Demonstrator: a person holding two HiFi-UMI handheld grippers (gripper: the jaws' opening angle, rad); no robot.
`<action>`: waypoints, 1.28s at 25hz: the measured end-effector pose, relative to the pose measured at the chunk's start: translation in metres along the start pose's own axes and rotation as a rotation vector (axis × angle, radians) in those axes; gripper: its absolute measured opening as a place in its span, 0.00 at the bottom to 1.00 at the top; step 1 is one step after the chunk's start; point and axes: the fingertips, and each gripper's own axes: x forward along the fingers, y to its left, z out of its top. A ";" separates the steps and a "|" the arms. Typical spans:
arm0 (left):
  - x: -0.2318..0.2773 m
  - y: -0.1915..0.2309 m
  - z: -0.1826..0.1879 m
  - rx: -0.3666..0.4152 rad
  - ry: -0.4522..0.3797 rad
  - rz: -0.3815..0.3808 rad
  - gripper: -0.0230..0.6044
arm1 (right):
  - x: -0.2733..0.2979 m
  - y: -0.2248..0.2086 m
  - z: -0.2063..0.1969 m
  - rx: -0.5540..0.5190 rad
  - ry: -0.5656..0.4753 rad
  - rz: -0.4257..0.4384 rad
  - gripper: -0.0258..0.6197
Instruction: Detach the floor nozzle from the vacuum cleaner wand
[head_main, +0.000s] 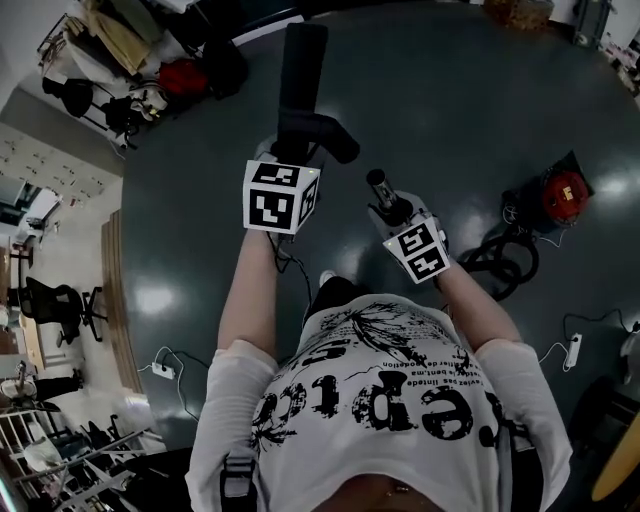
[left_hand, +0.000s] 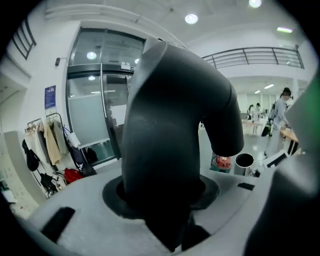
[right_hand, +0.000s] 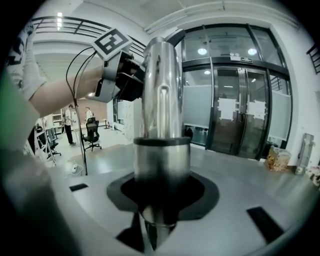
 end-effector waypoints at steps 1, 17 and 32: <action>0.000 -0.001 0.001 -0.020 -0.006 -0.013 0.33 | 0.001 -0.002 -0.001 -0.010 0.007 0.007 0.26; 0.039 0.019 -0.204 -0.345 0.284 -0.043 0.33 | 0.069 -0.016 -0.107 -0.062 0.239 0.077 0.26; 0.205 0.034 -0.489 -0.471 0.531 -0.158 0.33 | 0.247 -0.056 -0.329 -0.120 0.457 0.085 0.26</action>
